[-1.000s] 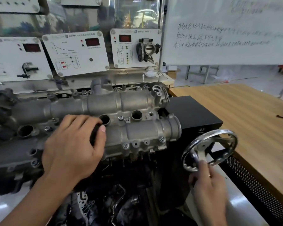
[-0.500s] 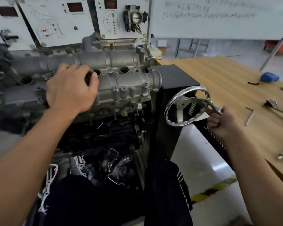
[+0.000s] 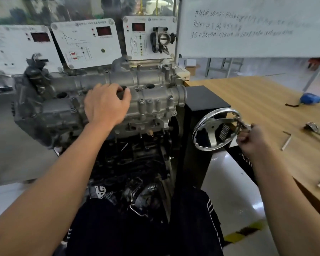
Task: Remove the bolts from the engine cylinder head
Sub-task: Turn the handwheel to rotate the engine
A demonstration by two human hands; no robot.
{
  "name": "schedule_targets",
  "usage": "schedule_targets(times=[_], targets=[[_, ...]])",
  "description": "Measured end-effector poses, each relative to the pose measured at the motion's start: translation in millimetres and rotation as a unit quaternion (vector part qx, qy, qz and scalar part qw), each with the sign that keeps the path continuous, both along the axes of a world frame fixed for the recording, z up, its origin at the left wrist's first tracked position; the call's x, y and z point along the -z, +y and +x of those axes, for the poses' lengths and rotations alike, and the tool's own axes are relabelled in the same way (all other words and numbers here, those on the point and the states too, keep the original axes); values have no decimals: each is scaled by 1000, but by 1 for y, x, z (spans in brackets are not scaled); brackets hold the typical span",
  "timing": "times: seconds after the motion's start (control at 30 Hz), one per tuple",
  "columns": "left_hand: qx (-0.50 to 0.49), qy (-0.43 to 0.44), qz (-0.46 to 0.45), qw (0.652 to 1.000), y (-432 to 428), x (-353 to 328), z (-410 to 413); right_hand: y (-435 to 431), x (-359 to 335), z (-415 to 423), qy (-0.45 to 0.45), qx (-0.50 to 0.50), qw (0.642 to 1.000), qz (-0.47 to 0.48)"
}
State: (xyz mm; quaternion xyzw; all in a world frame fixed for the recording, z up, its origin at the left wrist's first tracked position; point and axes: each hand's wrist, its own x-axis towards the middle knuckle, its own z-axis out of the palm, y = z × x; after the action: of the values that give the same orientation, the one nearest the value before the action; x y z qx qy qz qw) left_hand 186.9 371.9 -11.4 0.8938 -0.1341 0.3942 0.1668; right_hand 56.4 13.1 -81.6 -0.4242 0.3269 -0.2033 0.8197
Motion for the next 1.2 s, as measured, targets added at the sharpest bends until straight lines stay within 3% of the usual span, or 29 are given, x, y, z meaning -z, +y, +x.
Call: schedule_targets(times=[0.07,0.13,0.2,0.27,0.33,0.43,0.6,0.73,0.87,0.97,1.1,1.2], targets=[[-9,7,0,1000,-1,-1,5,38,-12,10,-51,-23,998,-1],[-12,13,-2,1000,0,-2,7,88,12,16,-24,-24,999,-41],[-13,21,-10,1000,1,-4,8,118,58,5,65,-3,987,-144],[-16,37,-19,999,0,-6,9,106,93,-15,190,-1,933,-305],[-22,51,-21,998,0,-9,14,60,96,-23,250,1,902,-351],[-29,61,-20,998,-1,-12,21,9,74,-17,229,37,928,-290],[-32,53,-16,998,0,-12,23,23,85,-12,83,68,993,-52],[-27,40,-9,999,1,-10,21,46,102,-13,25,23,994,107],[-20,34,0,999,3,-10,18,68,96,-15,-23,-11,969,244],[-13,50,0,999,1,-10,13,93,65,-12,-33,-85,963,255],[1,77,18,997,-1,-1,10,118,20,-3,-41,-191,963,184],[-20,88,17,996,-7,-1,8,119,4,1,-31,-214,967,134]])
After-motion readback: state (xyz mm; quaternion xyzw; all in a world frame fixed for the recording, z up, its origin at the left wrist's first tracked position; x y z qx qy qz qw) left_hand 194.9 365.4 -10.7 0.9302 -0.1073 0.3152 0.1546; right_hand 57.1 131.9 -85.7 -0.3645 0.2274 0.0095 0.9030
